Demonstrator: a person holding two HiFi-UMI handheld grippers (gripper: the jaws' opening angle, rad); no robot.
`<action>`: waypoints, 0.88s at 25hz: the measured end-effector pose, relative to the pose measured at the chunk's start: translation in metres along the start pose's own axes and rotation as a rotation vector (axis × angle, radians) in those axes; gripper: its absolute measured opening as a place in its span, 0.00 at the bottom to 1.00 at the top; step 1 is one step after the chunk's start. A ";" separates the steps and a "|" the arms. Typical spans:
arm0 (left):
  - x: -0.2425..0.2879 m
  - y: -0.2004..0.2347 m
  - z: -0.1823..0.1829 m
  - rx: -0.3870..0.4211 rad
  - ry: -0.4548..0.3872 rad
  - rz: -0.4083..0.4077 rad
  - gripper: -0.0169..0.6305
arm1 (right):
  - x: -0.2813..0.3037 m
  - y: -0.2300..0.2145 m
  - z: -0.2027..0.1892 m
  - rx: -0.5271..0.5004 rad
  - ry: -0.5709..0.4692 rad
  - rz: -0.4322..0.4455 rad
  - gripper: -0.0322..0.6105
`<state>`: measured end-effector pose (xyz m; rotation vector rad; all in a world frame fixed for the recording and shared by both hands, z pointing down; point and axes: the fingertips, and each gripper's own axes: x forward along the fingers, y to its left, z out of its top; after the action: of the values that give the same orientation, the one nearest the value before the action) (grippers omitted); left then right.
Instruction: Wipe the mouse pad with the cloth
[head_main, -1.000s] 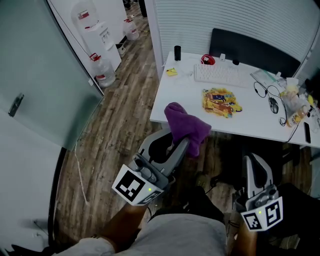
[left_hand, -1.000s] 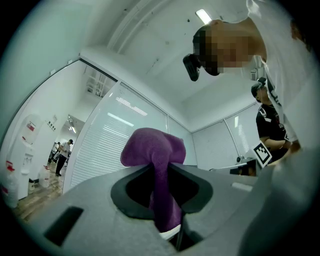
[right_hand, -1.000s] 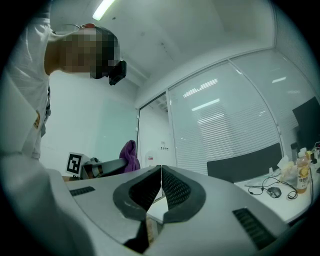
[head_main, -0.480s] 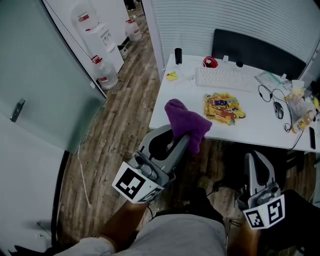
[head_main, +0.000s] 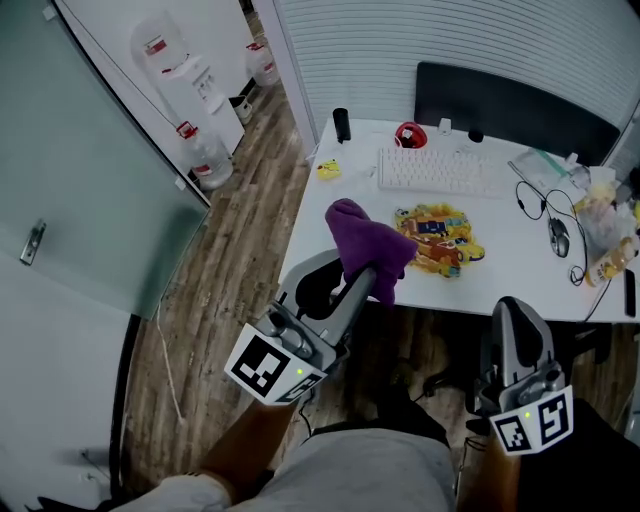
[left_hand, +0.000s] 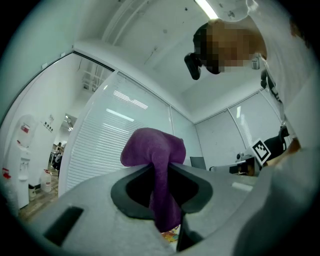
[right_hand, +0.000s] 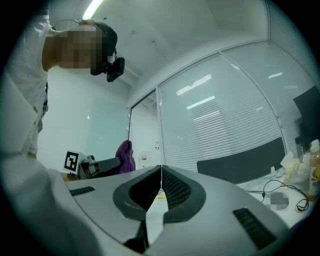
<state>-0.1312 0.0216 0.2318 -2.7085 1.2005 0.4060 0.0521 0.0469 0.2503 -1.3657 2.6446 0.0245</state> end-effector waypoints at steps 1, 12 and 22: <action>0.009 0.002 -0.003 0.003 0.005 0.000 0.15 | 0.004 -0.009 -0.001 0.003 0.002 -0.001 0.07; 0.097 0.018 -0.037 0.021 0.053 0.010 0.15 | 0.042 -0.098 -0.026 0.009 0.074 0.008 0.07; 0.151 0.020 -0.072 0.025 0.126 0.003 0.15 | 0.064 -0.147 -0.053 0.003 0.145 0.039 0.07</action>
<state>-0.0357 -0.1151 0.2535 -2.7475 1.2324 0.2218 0.1274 -0.0956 0.3017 -1.3637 2.7872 -0.0770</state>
